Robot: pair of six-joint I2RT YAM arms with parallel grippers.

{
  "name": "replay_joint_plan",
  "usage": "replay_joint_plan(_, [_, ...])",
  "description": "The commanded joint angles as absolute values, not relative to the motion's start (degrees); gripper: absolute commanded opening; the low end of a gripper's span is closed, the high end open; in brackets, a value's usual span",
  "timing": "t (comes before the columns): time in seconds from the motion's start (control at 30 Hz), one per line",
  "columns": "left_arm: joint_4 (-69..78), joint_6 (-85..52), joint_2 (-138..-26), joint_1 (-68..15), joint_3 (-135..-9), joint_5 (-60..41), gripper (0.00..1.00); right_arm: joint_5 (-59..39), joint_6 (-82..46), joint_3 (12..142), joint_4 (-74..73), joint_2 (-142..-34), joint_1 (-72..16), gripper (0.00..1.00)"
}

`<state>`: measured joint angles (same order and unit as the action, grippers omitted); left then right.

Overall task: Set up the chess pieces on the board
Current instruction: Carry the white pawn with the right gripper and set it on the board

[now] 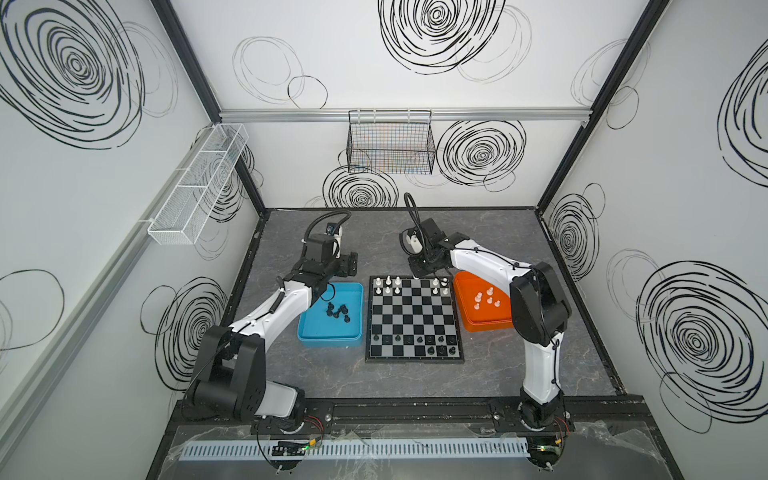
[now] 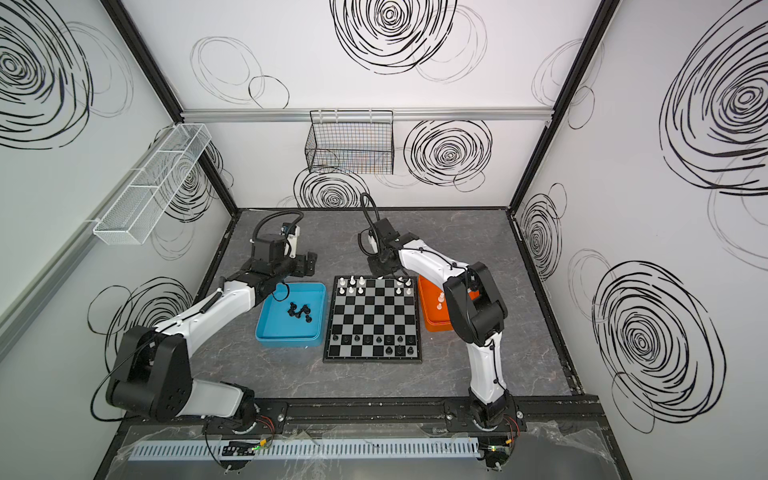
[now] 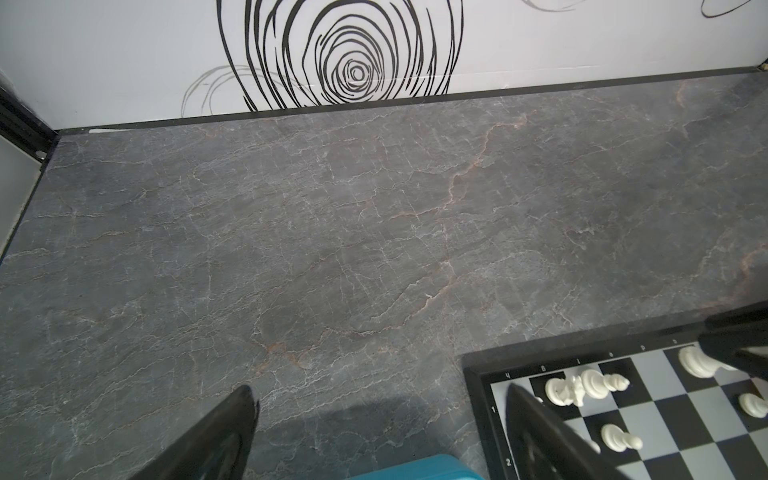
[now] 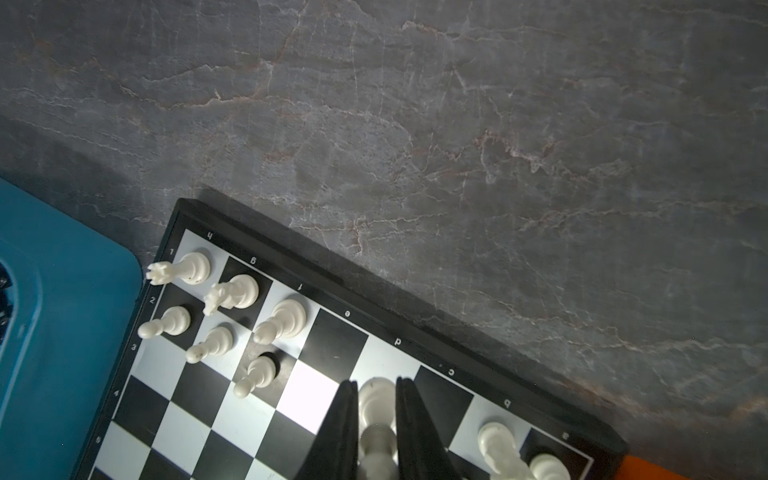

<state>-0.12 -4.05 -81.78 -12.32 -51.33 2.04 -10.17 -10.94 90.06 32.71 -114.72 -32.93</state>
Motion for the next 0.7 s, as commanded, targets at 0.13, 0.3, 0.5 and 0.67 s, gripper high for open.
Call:
replay_joint_plan(0.13, [0.62, -4.37, -82.79, -11.87, -53.56, 2.2, 0.96, -9.52, -10.8, 89.57, 32.36, -116.74, -33.31, 0.2])
replay_joint_plan(0.3, [0.52, -4.39, -82.97, -11.84, -53.61, 2.13, 0.96, -9.4, -10.73, 89.25, 32.09, -117.36, -33.33, 0.21])
replay_joint_plan(0.5, [0.42, -4.39, -83.23, -11.87, -53.7, 2.2, 0.96, -9.31, -10.81, 88.78, 31.7, -117.75, -33.44, 0.21])
replay_joint_plan(0.67, [0.38, -4.43, -83.41, -11.87, -53.79, 1.94, 0.96, -9.49, -10.79, 88.81, 31.68, -118.1, -33.51, 0.21])
